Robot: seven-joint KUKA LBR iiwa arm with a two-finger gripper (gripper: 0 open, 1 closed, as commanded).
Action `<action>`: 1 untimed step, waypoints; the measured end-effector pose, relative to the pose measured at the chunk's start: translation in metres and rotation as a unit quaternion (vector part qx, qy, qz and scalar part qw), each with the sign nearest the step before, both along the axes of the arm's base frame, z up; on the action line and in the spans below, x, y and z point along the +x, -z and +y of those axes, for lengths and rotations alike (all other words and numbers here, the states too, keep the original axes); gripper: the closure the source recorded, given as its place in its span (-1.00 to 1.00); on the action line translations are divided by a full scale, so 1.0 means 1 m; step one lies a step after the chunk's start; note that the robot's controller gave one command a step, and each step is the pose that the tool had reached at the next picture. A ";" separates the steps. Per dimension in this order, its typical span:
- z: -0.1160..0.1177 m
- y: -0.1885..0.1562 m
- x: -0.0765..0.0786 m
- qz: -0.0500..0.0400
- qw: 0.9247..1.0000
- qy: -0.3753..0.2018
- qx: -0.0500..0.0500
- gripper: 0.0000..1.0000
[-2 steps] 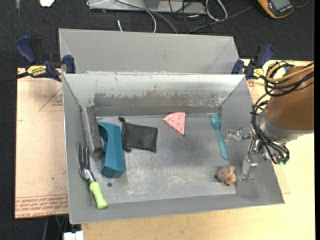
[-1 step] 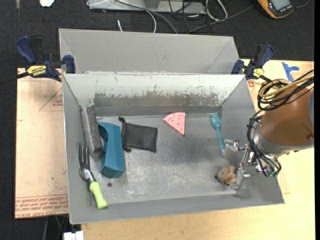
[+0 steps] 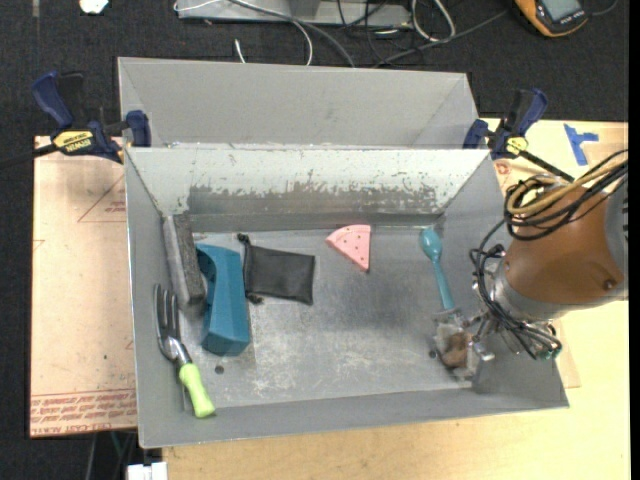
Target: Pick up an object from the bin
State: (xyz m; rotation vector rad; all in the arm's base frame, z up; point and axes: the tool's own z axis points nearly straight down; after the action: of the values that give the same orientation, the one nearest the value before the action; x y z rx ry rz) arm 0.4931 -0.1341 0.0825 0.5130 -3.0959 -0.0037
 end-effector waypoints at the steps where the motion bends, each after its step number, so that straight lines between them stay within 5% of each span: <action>1: 0.000 0.000 0.000 0.000 1.000 0.000 0.000 1.00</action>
Offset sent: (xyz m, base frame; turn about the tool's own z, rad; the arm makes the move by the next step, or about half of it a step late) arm -0.0008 0.0052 0.0726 -0.0303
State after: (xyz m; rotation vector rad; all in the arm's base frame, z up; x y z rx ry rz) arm 0.4930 -0.1341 0.0825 0.5138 -3.0952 -0.0039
